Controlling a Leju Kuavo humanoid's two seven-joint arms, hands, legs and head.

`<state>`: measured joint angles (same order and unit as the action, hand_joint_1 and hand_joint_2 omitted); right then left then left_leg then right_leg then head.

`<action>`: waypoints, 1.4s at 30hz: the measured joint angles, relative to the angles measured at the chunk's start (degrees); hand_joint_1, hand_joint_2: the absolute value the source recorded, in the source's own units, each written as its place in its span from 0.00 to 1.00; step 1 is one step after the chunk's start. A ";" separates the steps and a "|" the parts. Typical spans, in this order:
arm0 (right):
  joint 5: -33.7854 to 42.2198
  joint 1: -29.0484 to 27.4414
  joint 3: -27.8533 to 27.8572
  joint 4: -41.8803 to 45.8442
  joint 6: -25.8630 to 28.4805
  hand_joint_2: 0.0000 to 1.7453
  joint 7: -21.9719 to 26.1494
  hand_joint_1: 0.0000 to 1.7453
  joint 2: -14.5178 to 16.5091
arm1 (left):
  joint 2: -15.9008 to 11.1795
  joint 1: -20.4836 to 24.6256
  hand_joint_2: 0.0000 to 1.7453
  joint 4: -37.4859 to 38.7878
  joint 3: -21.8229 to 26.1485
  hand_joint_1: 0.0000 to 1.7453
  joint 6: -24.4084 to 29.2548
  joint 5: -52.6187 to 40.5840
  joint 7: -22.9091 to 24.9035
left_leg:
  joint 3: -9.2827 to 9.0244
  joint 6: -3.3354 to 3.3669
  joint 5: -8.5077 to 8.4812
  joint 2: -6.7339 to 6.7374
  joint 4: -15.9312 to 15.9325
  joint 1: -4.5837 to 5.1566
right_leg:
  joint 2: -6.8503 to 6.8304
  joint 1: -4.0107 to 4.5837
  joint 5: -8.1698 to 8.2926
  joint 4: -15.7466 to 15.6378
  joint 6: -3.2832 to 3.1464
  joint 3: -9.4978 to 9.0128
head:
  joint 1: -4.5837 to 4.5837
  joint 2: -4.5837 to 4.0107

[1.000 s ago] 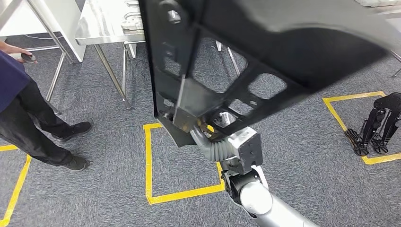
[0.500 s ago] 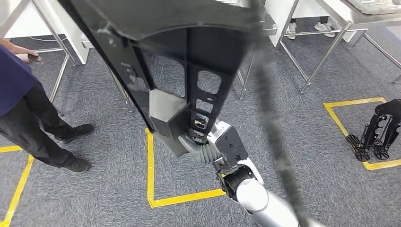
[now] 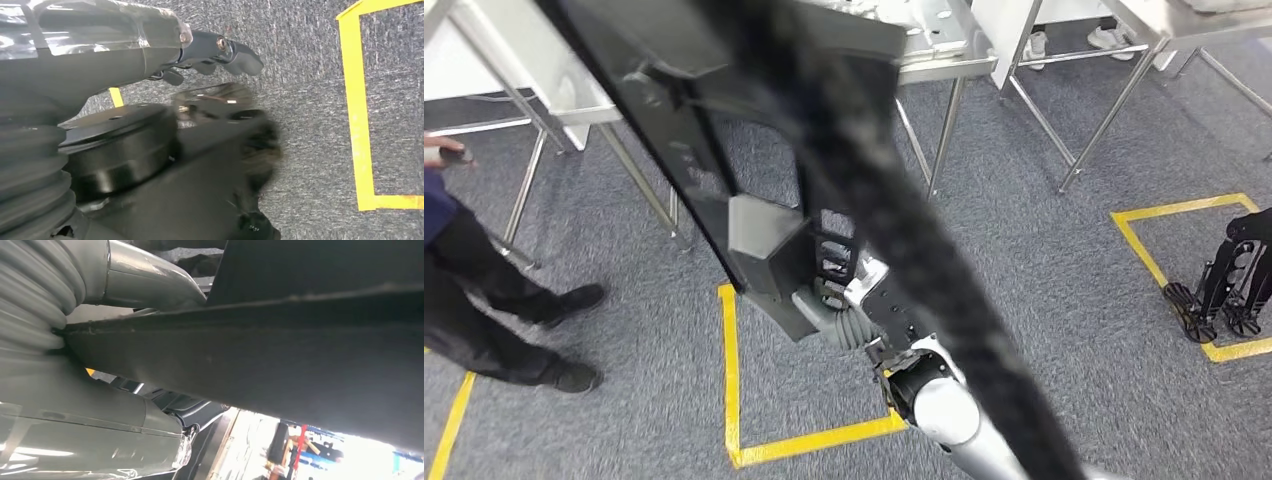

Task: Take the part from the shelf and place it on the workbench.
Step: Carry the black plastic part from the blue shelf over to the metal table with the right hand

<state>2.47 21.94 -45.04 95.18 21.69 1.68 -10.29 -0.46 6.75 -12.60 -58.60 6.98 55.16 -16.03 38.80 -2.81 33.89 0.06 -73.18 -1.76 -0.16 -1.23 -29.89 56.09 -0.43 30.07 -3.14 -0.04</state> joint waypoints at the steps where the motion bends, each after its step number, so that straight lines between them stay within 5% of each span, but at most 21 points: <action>1: 0.00 -0.02 -0.09 -0.16 -0.05 1.00 0.00 1.00 0.03 | -0.01 -0.18 1.00 0.01 0.00 0.00 -0.02 0.08 0.01 | 2.00 0.09 2.03 0.01 -0.66 0.07 | 0.14 0.03 -0.84 -0.22 -0.01 -1.25 | 0.19 0.00; 3: -0.02 -0.01 -0.21 -0.46 -0.11 1.00 0.00 1.00 0.12 | -0.02 -0.41 1.00 0.01 0.00 0.00 -0.04 0.20 0.01 | 4.09 0.44 3.37 0.08 2.23 0.24 | 0.42 0.03 -2.84 -0.47 0.17 -4.06 | 0.62 0.00; 4: -0.04 -0.02 -0.25 -0.60 -0.13 1.00 0.00 1.00 0.19 | -0.03 -0.51 1.00 0.02 0.00 0.00 -0.05 0.24 0.01 | 4.43 0.74 1.03 0.19 5.27 0.36 | 0.49 0.02 -3.99 -0.56 0.34 -5.42 | 0.88 0.00; 7: -0.18 -0.09 -0.42 -0.98 -0.01 1.00 -0.02 1.00 0.30 | -0.08 -0.93 1.00 0.08 0.01 0.00 -0.07 0.34 0.04 | 4.57 1.93 -11.56 0.68 12.64 1.01 | 0.79 0.14 -7.10 -1.17 1.28 -8.56 | 1.92 -0.01; 8: -0.30 -0.02 -0.49 -1.06 0.13 1.00 -0.01 1.00 0.33 | -0.07 -0.96 1.00 0.09 0.01 0.00 -0.08 0.38 0.05 | 4.43 2.35 -12.91 0.76 13.20 1.23 | 0.88 0.14 -7.42 -1.49 1.70 -9.37 | 2.16 -0.01; 10: -0.53 0.41 -0.56 -1.11 0.42 1.00 0.08 1.00 0.50 | -0.08 -0.73 1.00 0.10 0.02 0.00 -0.08 0.44 0.06 | 3.16 3.27 -11.04 0.65 13.27 1.34 | 0.83 0.02 -5.99 0.04 2.53 -9.34 | 2.11 0.00; 13: -0.63 0.41 -0.59 -1.31 0.69 1.00 0.45 1.00 0.60 | -0.16 -0.71 1.00 0.12 0.04 0.00 -0.09 0.44 0.18 | -0.81 4.29 -8.47 0.56 14.58 1.21 | 0.51 0.09 -3.44 10.82 2.85 -3.02 | 1.51 0.00; 15: -0.65 -0.12 -0.62 -1.64 0.81 1.00 0.58 1.00 0.47 | -0.16 -1.00 1.00 0.12 0.04 0.00 -0.11 0.44 0.40 | -4.18 4.55 -6.35 0.53 15.40 1.40 | 0.45 0.33 -7.28 15.34 2.74 1.78 | 1.05 0.00; 17: -0.67 -0.49 -0.62 -1.87 0.90 1.00 0.60 1.00 0.32 | -0.17 -1.18 1.00 0.13 0.04 0.00 -0.11 0.44 0.51 | -7.71 4.72 -4.13 0.31 16.08 1.74 | 0.45 0.61 -12.43 14.91 2.46 4.85 | 0.72 0.00; 18: -0.67 -0.62 -0.62 -1.91 0.93 1.00 0.61 1.00 0.26 | -0.17 -1.20 1.00 0.14 0.04 0.00 -0.11 0.44 0.53 | -9.60 4.79 -2.98 0.14 16.41 1.97 | 0.45 0.81 -13.18 13.24 2.10 5.83 | 0.51 0.00; 19: -0.69 -0.79 -0.62 -1.92 0.96 1.00 0.61 1.00 0.21 | -0.16 -1.20 1.00 0.14 0.04 0.00 -0.11 0.44 0.53 | -11.51 4.87 -1.82 0.00 16.75 2.25 | 0.49 1.11 -11.10 10.66 1.45 6.52 | 0.29 0.00; 22: -0.98 -1.62 -0.63 -2.10 1.21 1.00 0.60 1.00 -0.04 | 0.13 -1.31 1.00 0.14 0.09 0.00 -0.10 0.45 0.65 | -15.72 4.55 1.34 -0.55 17.43 2.52 | 1.15 2.53 3.70 3.89 -0.79 7.39 | 0.73 -0.01; 23: -1.14 -1.72 -0.60 -2.10 1.32 1.00 0.60 1.00 -0.14 | 0.23 -1.24 1.00 0.12 0.11 0.00 -0.10 0.44 0.72 | -16.47 4.21 1.99 -0.70 17.61 2.36 | 1.29 2.89 5.73 3.22 -1.23 7.20 | 0.96 0.00; 24: -1.32 -1.56 -0.50 -1.93 1.43 1.00 0.59 1.00 -0.21 | 0.36 -1.01 1.00 0.08 0.13 0.00 -0.10 0.43 0.74 | -16.48 3.80 1.85 -0.86 17.18 2.27 | 1.28 3.01 4.89 2.97 -1.47 6.64 | 1.10 0.00; 26: -1.65 -1.11 -0.23 -1.27 1.52 1.00 0.58 1.00 -0.17 | 0.49 -0.41 1.00 0.01 0.13 0.00 -0.11 0.37 0.76 | -14.09 3.19 -0.71 -0.80 12.52 2.23 | 1.05 2.68 3.75 0.94 -1.78 4.43 | 0.67 0.00; 29: -1.90 -1.13 -0.10 -0.78 1.67 1.00 0.39 1.00 -0.12 | 0.56 -0.10 1.00 -0.03 0.14 0.00 0.00 0.34 0.82 | -5.89 2.04 -3.01 -0.56 1.63 1.94 | 0.76 1.76 2.42 -2.38 -1.76 -0.43 | 0.86 0.00; 33: -2.28 -1.24 -0.08 -0.69 2.10 1.00 -0.36 1.00 -0.31 | 0.39 -0.44 1.00 0.04 0.13 0.00 0.58 0.32 1.62 | 1.43 0.61 5.97 0.01 2.24 0.75 | 1.12 0.25 -1.14 -3.88 -0.48 -6.71 | 1.06 0.00; 34: -2.36 -1.33 -0.07 -0.67 2.24 1.00 -0.50 1.00 -0.34 | 0.31 -0.48 1.00 0.05 0.13 0.00 0.65 0.31 1.69 | 2.28 0.11 5.03 0.28 4.86 0.40 | 1.24 -0.19 -2.46 -3.82 0.06 -8.19 | 1.14 0.00; 36: -2.40 -1.73 -0.06 -0.68 2.38 1.00 -0.65 1.00 -0.44 | 0.20 -0.67 1.00 0.07 0.13 0.00 0.73 0.27 1.75 | 3.34 -0.38 -4.30 1.07 10.25 -0.13 | 1.41 -0.68 -5.36 -3.01 1.27 -10.36 | 1.61 0.00; 38: -2.43 -2.00 0.09 -0.62 2.57 1.00 -0.83 1.00 -0.62 | 0.19 -0.64 1.00 0.08 0.14 0.00 0.75 0.24 1.79 | 4.14 0.69 -11.73 1.23 11.70 -0.11 | 1.48 -0.80 -7.68 -2.19 2.43 -11.13 | 1.98 0.00; 42: -2.68 -1.79 1.10 0.55 4.22 1.00 -1.69 1.00 -1.19 | 0.14 -0.19 1.00 0.09 0.15 0.00 0.83 0.14 1.48 | 3.82 3.35 -10.62 0.13 10.93 0.20 | 0.91 -1.17 -9.48 -0.60 3.54 -11.34 | 1.03 0.00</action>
<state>-0.21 20.16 -43.94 95.73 25.91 -0.01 -11.48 -0.32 6.56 -12.51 -58.45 7.81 55.30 -14.54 42.62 0.54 23.27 0.19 -62.25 -1.55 0.75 -2.40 -39.37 55.49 3.11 18.73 -2.11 -0.04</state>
